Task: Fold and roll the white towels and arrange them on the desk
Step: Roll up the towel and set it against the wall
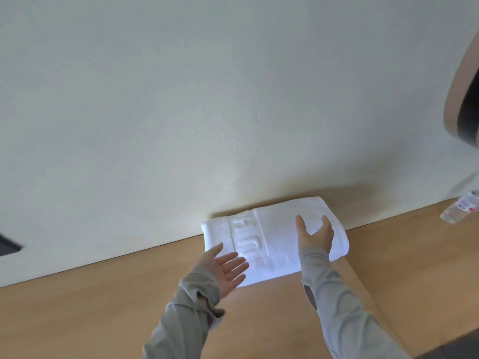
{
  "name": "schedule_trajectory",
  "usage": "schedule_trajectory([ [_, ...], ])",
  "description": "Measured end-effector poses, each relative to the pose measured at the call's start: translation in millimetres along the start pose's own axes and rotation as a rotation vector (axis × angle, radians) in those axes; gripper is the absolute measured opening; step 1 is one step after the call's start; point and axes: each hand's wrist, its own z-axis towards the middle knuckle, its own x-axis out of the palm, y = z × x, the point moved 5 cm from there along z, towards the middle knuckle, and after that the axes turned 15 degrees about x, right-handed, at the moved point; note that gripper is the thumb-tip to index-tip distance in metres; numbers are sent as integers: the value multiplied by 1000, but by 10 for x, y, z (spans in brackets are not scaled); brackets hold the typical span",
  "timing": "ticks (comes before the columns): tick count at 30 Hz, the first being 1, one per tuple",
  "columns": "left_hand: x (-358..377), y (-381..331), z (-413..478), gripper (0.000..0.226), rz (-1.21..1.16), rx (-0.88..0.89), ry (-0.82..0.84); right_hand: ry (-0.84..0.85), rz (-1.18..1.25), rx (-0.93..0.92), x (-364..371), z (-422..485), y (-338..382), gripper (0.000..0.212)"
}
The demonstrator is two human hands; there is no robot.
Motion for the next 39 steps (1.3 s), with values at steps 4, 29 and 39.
schedule_trajectory([
  [4, -20, -744, -253, 36, 523, 480, -49, 145, -44, -120, 165, -454, 332, 64],
  [29, -3792, -3311, -3399, 62, 2066, 939, -768, 197, -893, -1227, 2514, -5228, 1274, 60],
  [39, -5670, -3204, -4685, 57, 1773, 670, -1165, 501, -833, -1514, 3561, -6942, 915, 59],
])
